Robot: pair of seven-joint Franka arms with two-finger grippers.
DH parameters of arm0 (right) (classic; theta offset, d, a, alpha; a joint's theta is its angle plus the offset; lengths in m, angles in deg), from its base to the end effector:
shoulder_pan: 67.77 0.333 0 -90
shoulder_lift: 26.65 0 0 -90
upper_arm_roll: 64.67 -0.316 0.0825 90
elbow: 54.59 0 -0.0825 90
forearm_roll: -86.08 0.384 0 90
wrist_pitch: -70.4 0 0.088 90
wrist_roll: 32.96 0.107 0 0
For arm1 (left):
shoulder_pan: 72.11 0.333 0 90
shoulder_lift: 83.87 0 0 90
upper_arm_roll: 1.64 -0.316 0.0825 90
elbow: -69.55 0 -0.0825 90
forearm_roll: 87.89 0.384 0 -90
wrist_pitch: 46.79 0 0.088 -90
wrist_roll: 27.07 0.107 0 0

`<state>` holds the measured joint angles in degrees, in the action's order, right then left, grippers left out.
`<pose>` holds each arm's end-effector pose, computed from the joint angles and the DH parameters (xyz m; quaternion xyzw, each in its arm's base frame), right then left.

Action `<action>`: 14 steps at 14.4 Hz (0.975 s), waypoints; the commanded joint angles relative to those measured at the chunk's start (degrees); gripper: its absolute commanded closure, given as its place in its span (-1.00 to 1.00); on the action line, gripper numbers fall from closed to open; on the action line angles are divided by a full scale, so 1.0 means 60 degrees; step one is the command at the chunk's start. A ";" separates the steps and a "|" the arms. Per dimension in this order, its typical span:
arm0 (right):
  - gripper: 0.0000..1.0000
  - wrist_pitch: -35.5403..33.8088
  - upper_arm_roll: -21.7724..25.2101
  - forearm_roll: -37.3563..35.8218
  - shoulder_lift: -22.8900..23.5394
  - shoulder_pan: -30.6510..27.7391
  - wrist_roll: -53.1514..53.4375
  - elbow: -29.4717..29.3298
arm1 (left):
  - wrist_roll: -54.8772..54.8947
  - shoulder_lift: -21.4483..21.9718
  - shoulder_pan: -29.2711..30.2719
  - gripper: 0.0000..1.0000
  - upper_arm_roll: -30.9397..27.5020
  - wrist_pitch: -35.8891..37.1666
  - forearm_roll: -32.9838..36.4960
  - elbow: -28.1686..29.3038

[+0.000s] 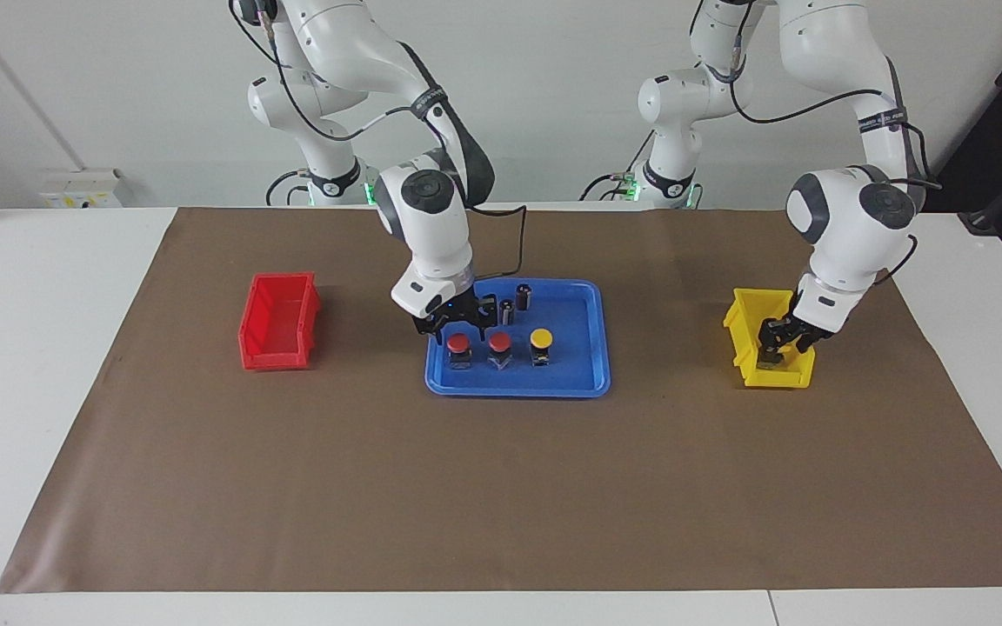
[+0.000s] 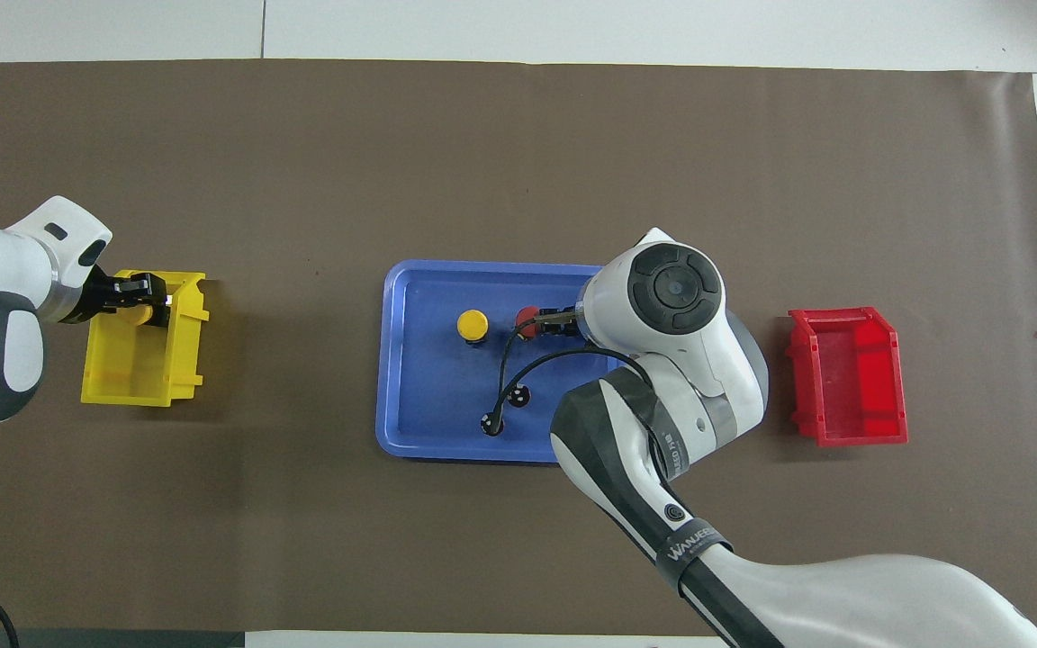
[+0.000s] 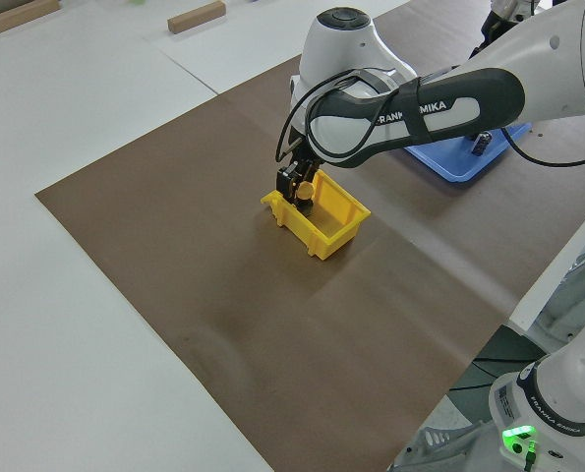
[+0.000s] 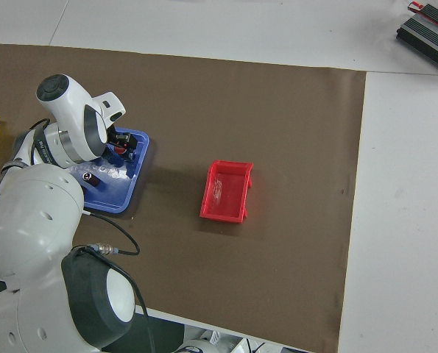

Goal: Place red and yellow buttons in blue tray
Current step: 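Carry the red button into the tray with the right gripper and release, then withdraw the right gripper while the left gripper grasps another yellow button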

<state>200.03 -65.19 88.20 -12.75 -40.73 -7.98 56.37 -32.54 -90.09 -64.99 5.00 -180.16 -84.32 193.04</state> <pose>0.5447 0.2851 0.3688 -0.9989 -0.0111 -0.0303 0.0326 0.5590 0.0064 0.3556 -0.9988 -0.0318 -0.0331 0.0156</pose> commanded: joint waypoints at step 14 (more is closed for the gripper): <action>-1.00 -0.6588 0.0043 -0.0750 -0.2917 -0.4558 -0.2780 -0.2540 | -0.2522 0.1038 -0.1430 0.97 0.0403 0.4840 -0.0315 -0.2884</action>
<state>162.70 -64.63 83.32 -30.43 -62.74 -19.51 41.85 -39.97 -82.84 -68.84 7.14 -153.68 -85.15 178.65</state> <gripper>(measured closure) 0.000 0.608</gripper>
